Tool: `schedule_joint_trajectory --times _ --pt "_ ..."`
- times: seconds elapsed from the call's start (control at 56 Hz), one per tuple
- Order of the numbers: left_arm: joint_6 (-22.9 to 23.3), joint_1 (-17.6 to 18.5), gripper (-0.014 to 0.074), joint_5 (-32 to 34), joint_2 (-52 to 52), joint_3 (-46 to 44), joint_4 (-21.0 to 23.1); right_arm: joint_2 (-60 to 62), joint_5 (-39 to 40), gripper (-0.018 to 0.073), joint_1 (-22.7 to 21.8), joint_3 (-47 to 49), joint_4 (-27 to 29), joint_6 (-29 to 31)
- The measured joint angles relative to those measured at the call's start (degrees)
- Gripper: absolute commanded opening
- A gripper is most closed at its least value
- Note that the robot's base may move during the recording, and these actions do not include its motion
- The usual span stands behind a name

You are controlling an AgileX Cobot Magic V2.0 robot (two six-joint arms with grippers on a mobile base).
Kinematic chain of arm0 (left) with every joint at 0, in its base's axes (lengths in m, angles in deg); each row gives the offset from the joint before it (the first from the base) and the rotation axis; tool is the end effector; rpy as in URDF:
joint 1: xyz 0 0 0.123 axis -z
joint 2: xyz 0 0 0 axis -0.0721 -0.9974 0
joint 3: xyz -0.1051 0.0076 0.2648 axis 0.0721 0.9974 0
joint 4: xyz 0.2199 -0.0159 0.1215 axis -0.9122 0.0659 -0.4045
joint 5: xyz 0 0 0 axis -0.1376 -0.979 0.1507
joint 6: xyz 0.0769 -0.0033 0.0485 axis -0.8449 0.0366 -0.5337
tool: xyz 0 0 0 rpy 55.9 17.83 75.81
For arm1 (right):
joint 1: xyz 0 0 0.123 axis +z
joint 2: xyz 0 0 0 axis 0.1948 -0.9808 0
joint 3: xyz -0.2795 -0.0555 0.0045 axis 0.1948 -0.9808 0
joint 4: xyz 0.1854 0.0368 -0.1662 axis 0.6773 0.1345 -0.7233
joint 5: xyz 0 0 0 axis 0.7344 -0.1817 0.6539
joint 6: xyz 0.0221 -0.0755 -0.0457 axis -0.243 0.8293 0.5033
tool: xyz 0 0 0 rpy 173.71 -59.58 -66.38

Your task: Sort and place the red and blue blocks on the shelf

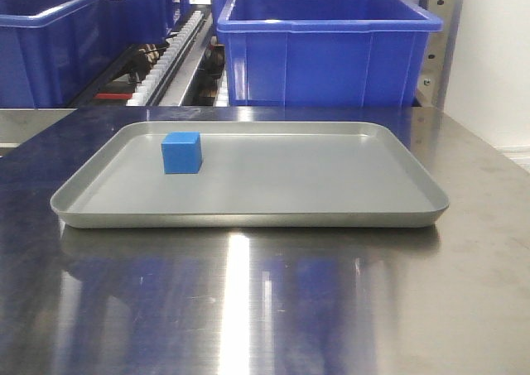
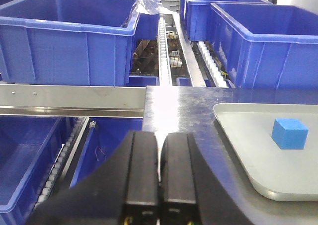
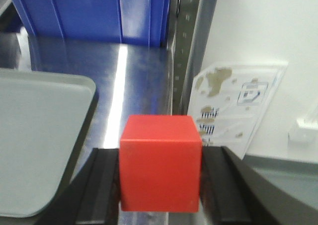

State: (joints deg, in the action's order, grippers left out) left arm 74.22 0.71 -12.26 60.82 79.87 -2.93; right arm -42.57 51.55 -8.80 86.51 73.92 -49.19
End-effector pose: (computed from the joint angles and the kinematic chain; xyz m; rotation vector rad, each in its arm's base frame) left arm 0.0562 -0.0054 0.2047 0.0482 1.5518 -0.0964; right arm 0.1318 0.0065 0.3051 -0.0646 1.8520 0.0265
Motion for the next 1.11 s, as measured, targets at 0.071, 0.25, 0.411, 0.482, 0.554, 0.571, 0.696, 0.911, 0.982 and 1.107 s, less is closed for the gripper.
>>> schedule_joint_trajectory --times 0.071,0.25,0.411,0.482,0.554,0.571,0.696,0.911,0.982,1.107 --pt "0.0 0.0 0.008 0.0 0.0 0.0 0.0 2.22 0.0 0.0384 0.0 -0.72 0.0 0.11" --pt "0.0 0.0 0.008 0.0 0.0 0.0 0.0 7.75 -0.28 0.0384 0.0 -1.96 0.0 0.11" --pt "0.0 0.0 0.008 0.0 0.0 0.0 0.0 10.71 -0.49 0.0384 0.0 -2.07 0.0 0.11" --pt "0.0 0.0 0.008 0.0 0.0 0.0 0.0 10.89 -0.54 0.0384 0.0 -2.07 0.0 0.11" --pt "0.0 0.0 0.008 0.0 0.0 0.0 0.0 10.89 -0.63 0.0384 0.0 -2.07 0.0 0.11" --pt "0.0 0.0 0.008 0.0 0.0 0.0 0.0 10.89 -0.63 0.0384 0.0 -2.17 0.0 0.11" --pt "0.0 0.0 0.008 0.0 0.0 0.0 0.0 10.89 -0.63 0.0384 0.0 -2.14 0.0 0.11" --pt "0.0 0.0 0.008 0.0 0.0 0.0 0.0 10.89 -0.63 0.0384 0.0 -2.14 0.0 0.11" --pt "0.0 0.0 0.008 0.0 0.0 0.0 0.0 10.89 -0.63 0.0384 0.0 -2.14 0.0 0.11" --pt "0.0 0.0 0.008 0.0 0.0 0.0 0.0 10.89 -0.63 0.0384 0.0 -2.14 0.0 0.11"
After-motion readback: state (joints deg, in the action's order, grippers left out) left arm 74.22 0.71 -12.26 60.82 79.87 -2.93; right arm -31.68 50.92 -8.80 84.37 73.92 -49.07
